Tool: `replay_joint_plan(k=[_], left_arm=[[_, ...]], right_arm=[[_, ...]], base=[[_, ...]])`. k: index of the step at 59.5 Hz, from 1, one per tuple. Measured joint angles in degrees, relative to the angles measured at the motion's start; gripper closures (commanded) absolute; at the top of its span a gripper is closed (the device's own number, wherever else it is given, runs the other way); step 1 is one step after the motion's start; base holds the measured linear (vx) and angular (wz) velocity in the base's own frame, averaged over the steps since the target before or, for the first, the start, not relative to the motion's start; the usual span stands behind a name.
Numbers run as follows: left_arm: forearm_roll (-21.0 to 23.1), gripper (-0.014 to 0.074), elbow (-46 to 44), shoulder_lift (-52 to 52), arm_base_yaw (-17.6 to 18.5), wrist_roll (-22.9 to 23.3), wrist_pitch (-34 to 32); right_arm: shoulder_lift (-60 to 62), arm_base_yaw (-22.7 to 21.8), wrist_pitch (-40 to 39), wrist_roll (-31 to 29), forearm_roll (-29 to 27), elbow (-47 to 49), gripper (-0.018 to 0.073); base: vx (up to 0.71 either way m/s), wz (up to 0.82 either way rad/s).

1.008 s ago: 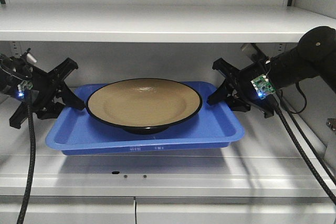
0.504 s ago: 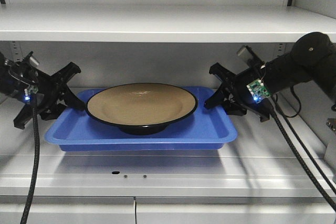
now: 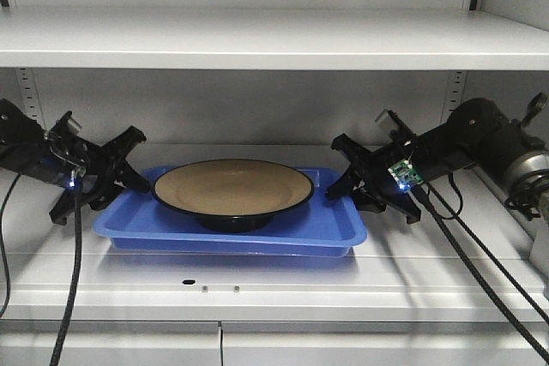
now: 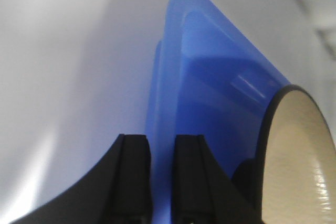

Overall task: Place disk in tray to left cabinet
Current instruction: 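Lower the blue tray with both grippers onto the cabinet shelf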

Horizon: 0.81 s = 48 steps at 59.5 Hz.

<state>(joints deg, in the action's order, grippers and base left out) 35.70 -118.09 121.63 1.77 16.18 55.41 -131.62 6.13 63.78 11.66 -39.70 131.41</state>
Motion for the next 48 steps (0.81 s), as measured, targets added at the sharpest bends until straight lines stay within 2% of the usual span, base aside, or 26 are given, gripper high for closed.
replay_joint_plan(k=[16,27,38,48], left_arm=[[1.84,0.0497,0.00,1.71,0.00,-6.30,-2.33],[2.53,0.0360,0.11,1.83,0.02,-11.69,-3.60],[2.52,0.0220,0.11,1.83,0.12,-13.24,-4.03],[3.05,0.0198,0.11,1.83,0.07,-13.45,-3.92]], right_arm=[[-1.44,0.00,-1.16,-0.86,0.46,0.00,0.0470],[-1.55,0.10,-2.15,-3.15,0.74,0.00,0.0354],[-1.55,0.47,-2.96,-5.48,0.49,0.00,0.0229],[-1.55,0.36,-3.28,-5.83,-0.96,0.00,0.0205]], base=[[0.00,0.00],[0.00,0.00],[0.00,0.00],[0.00,0.00]])
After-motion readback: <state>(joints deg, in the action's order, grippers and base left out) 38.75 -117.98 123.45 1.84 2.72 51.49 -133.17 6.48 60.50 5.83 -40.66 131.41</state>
